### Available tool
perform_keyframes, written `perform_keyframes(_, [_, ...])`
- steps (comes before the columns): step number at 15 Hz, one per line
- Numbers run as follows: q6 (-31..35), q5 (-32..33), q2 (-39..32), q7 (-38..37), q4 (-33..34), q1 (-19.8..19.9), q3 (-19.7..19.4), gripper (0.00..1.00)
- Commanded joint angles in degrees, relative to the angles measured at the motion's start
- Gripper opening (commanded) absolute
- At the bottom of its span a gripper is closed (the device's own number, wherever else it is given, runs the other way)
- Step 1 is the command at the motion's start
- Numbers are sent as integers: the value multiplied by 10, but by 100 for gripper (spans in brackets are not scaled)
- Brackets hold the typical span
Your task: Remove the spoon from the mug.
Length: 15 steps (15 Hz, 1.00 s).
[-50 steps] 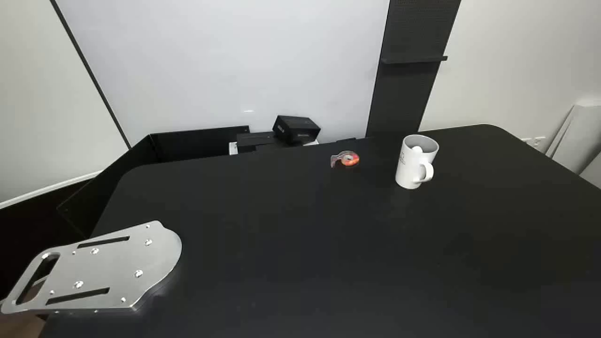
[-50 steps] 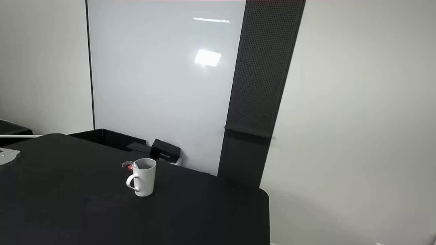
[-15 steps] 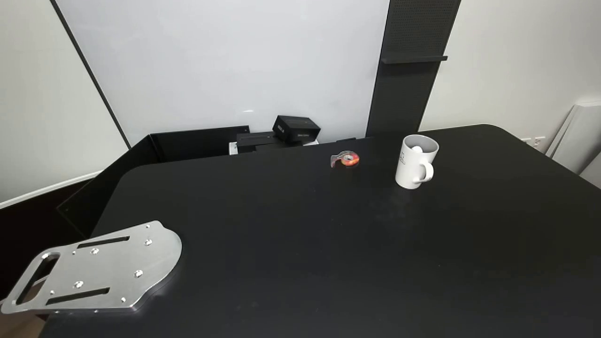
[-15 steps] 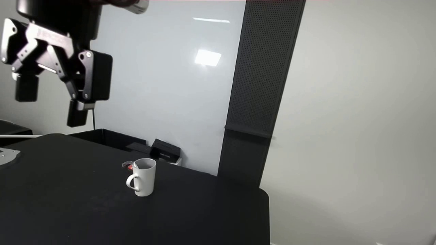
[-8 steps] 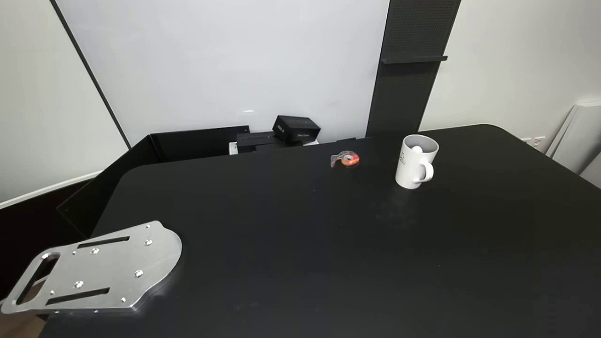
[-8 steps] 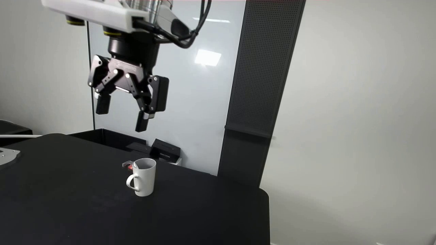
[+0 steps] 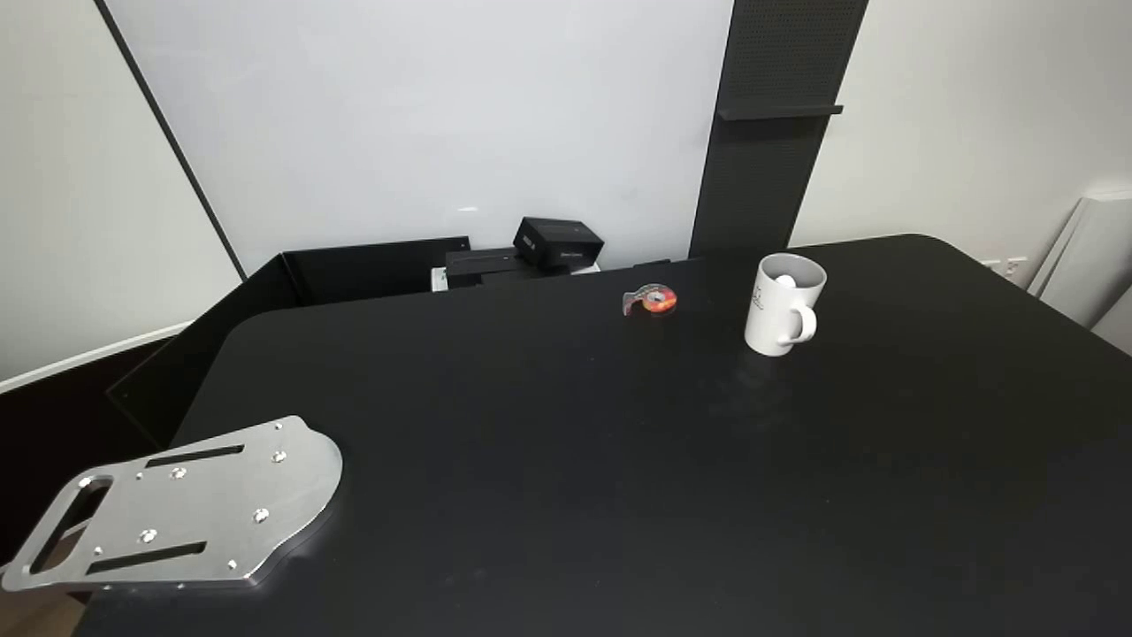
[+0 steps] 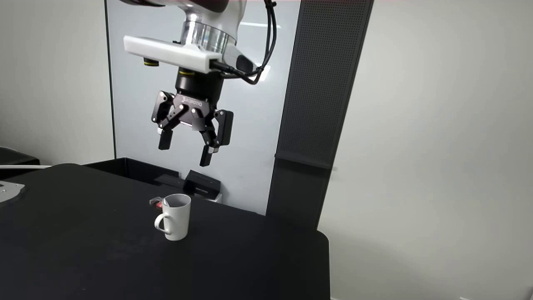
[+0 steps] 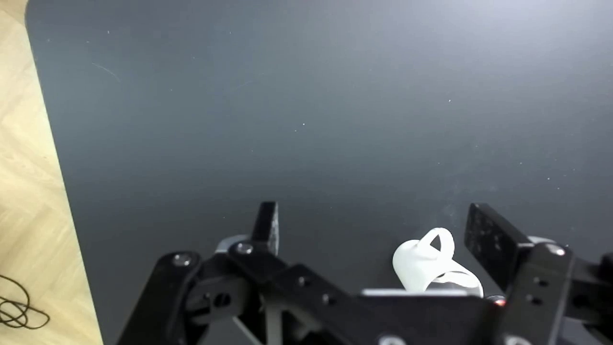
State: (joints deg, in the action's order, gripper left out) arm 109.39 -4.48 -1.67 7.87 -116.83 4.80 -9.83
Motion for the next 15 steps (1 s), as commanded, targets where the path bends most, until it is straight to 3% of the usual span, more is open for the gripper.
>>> perform_keyframes(1, [-1, 0, 3, 0, -1, 10, 10, 100])
perform_keyframes(8, [-1, 0, 8, 0, -2, 11, 10, 100])
perform_keyframes(15, [10, -10, -50, -11, 58, 4, 29, 100])
